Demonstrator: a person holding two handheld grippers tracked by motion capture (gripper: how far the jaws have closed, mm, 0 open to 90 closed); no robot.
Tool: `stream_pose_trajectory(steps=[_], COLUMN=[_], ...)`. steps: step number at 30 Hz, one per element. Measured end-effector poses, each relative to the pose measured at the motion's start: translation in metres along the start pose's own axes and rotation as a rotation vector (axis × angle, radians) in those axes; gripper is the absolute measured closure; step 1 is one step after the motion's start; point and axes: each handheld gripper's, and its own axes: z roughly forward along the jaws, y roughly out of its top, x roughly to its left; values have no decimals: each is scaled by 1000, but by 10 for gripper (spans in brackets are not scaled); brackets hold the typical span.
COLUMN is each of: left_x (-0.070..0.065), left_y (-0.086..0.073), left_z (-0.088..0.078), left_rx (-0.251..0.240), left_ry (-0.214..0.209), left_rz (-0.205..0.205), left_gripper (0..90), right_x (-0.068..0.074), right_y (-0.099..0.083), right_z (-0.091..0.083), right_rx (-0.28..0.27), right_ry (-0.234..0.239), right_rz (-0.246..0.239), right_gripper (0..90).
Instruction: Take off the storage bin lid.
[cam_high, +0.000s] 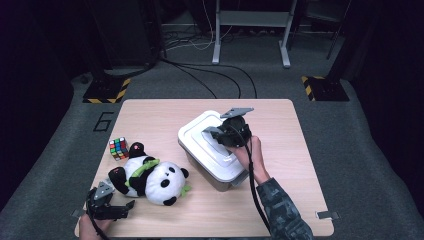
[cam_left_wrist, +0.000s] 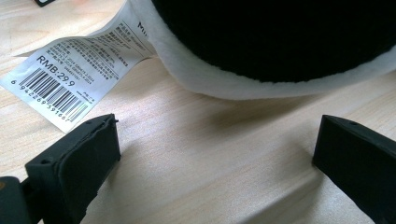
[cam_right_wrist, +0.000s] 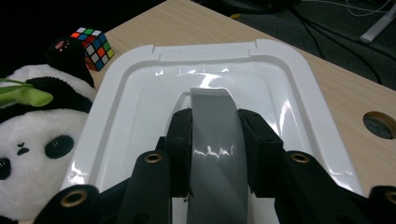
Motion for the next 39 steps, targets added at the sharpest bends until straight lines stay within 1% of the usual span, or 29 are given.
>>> stream_pose_trajectory(steps=[1, 2, 3, 5, 6, 7, 10, 11, 12, 14, 15, 17, 18, 20, 25, 27, 28, 34, 39], left_x=[0, 0, 0, 0, 0, 0, 0, 0, 0, 0, 0, 0, 0, 0, 0, 0, 0, 0, 0], left_y=[0, 0, 0, 0, 0, 0, 0, 0, 0, 0, 0, 0, 0, 0, 0, 0, 0, 0, 0], left_z=[-1, 0, 0, 0, 0, -1, 0, 0, -1, 0, 0, 0, 0, 0, 0, 0, 0, 0, 0], left_rx=[7, 5, -3, 5, -3, 7, -2, -2, 7, -2, 1, -2, 2, -2, -2, -2, -2, -2, -3], left_ry=[-2, -1, 2, -1, 2, -2, 2, 1, -2, 1, -1, 2, -1, 1, 1, 1, 1, 1, 2], left_rz=[1, 1, -1, 1, -1, 2, -1, 0, 1, -1, 0, -1, 0, -1, -1, -1, -1, -2, -2], left_gripper=[2, 2, 2, 2, 2, 2, 2, 2, 2, 2, 2, 2, 2, 2, 2, 2, 2, 2, 2], right_x=[0, 1, 0, 1, 0, 0, -1, -2, -3, -3, -5, -7, -8, -10, -16, -17, -19, -26, -34], right_y=[1, 2, 2, 4, 4, 4, 5, 5, 5, 5, 6, 6, 7, 8, 11, 12, 12, 13, 11], right_z=[-3, -4, -6, -10, -12, -13, -17, -19, -20, -23, -25, -30, -33, -37, -51, -55, -56, -67, -74], right_rx=[-2, -5, -8, -10, -14, -16, -18, -20, -17, -21, -17, -27, -29, -39, -60, -58, -64, -76, -83], right_ry=[0, -2, -3, -5, -7, -8, -12, -14, -19, -25, -27, -30, -34, -37, -53, -59, -61, -83, -104], right_rz=[-3, -2, -12, -15, -17, -18, -19, -27, -32, -25, -25, -23, -31, -19, -23, -14, -20, -12, 3], right_gripper=[664, 664, 664, 664, 664, 664, 663, 664, 664, 664, 663, 664, 664, 663, 664, 664, 664, 663, 663])
